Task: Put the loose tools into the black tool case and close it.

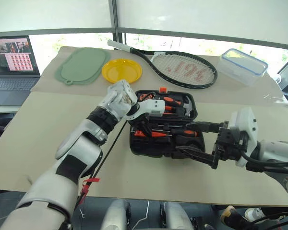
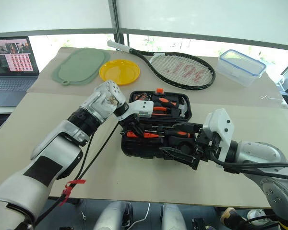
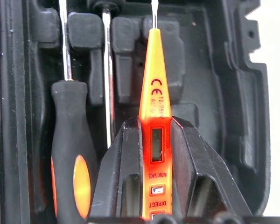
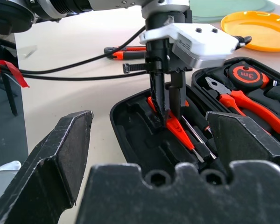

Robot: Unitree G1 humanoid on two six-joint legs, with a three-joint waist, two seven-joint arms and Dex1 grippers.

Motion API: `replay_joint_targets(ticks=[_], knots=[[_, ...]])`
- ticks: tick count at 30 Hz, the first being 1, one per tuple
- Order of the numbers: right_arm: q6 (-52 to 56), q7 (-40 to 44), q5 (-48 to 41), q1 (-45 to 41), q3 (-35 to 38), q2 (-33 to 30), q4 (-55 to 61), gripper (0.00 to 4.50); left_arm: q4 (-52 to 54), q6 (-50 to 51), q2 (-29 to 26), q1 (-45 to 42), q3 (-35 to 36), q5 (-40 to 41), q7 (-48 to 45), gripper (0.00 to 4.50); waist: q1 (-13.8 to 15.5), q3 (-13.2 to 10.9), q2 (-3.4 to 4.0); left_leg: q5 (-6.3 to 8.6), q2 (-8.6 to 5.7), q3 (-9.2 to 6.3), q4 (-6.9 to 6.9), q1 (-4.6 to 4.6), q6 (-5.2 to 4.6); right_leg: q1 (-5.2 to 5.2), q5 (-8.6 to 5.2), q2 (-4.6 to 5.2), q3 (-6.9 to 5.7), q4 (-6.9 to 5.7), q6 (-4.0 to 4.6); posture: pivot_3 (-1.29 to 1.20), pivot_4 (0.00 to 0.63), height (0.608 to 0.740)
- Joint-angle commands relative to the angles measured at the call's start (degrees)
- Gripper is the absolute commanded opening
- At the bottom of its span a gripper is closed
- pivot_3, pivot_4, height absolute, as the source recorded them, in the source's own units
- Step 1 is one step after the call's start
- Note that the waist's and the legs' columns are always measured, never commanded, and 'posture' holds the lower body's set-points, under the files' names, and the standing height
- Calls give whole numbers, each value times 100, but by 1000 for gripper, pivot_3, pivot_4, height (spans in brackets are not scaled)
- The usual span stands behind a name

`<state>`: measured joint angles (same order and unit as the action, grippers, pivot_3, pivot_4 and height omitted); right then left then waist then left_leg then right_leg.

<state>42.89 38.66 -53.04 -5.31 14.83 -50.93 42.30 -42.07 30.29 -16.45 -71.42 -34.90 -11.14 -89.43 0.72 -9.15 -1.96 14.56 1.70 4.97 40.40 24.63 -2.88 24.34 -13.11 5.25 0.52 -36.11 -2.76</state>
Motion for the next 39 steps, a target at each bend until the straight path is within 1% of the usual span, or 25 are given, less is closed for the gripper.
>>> replay_joint_targets(ticks=[1,10,16,18,23,25,28,29,31,32,33,34,36,39], knots=[[-99,-27,-37,20,197,-1,137,4500,28,153,38,-151,53,-23,-32,423,-1,0,0,0,0,0,0,0,0,1,0,0,0,0,0,0,150,738],[-144,-89,25,15,131,58,147,4500,-299,-588,-26,110,-226,-401,117,423,4,0,1,0,2,-1,0,0,0,-2,0,1,0,0,0,0,150,738],[-137,-160,26,11,134,121,187,4500,-634,-726,125,30,-151,-434,195,423,10,4,5,0,2,-1,0,-18,0,-16,0,1,2,-6,1,0,150,738],[-133,-163,23,14,131,120,190,4500,-603,-708,98,-29,-54,-372,118,1423,11,5,5,1,3,-1,0,-23,-1,-21,1,2,2,-6,1,0,150,738],[-144,-127,-2,70,150,110,191,4500,-94,-399,-238,-104,118,-126,-291,3032,-1,4,5,0,4,-1,0,-18,-1,-13,3,0,6,-10,1,0,150,738],[-142,-95,-10,73,134,100,173,4500,268,-208,-502,-125,77,208,-307,3648,-14,4,5,0,5,-1,0,-13,-1,-6,4,-1,6,-11,2,0,150,738],[-155,-20,33,56,78,74,108,4500,1394,496,-1389,-168,-179,1364,-307,3648,-53,3,5,0,13,-1,0,-6,-1,3,4,-5,10,-13,2,0,150,738],[-160,0,41,62,84,69,97,4500,1613,657,-1550,-176,-253,1571,-307,3648,-67,3,6,0,18,-1,0,1,-1,9,4,-7,12,-14,3,0,150,738],[-145,39,54,-23,54,58,15,4500,2238,823,-2191,-63,-275,2085,-307,3648,-67,4,7,0,18,-2,-1,-1,-1,8,4,-5,13,-13,3,0,150,738],[-135,59,61,-78,32,52,-26,4500,2441,767,-2450,48,-194,2182,-307,3648,-65,3,7,0,17,-1,-1,-1,-1,6,4,-4,12,-11,2,0,150,738],[-128,79,68,-124,12,51,-60,4500,2545,690,-2587,173,-35,2234,-307,3648,-63,3,7,0,16,-1,0,0,-1,6,4,-2,12,-10,1,0,150,738],[-122,96,74,-158,-2,48,-90,4500,2570,621,-2616,282,116,2260,-307,3648,-56,4,9,0,15,1,1,-1,-1,4,4,0,13,-9,-1,0,150,738],[-112,119,89,-216,-26,48,-142,4500,2530,368,-2468,570,511,2309,-86,3648,-4,4,9,0,13,2,1,-11,-1,-6,4,1,11,-9,-2,0,150,738],[-97,154,120,-274,-60,49,-194,4500,2423,6,-1968,1065,1263,2623,502,2928,57,4,8,0,8,0,9,-10,-1,-12,6,2,11,-6,-6,0,150,738]])
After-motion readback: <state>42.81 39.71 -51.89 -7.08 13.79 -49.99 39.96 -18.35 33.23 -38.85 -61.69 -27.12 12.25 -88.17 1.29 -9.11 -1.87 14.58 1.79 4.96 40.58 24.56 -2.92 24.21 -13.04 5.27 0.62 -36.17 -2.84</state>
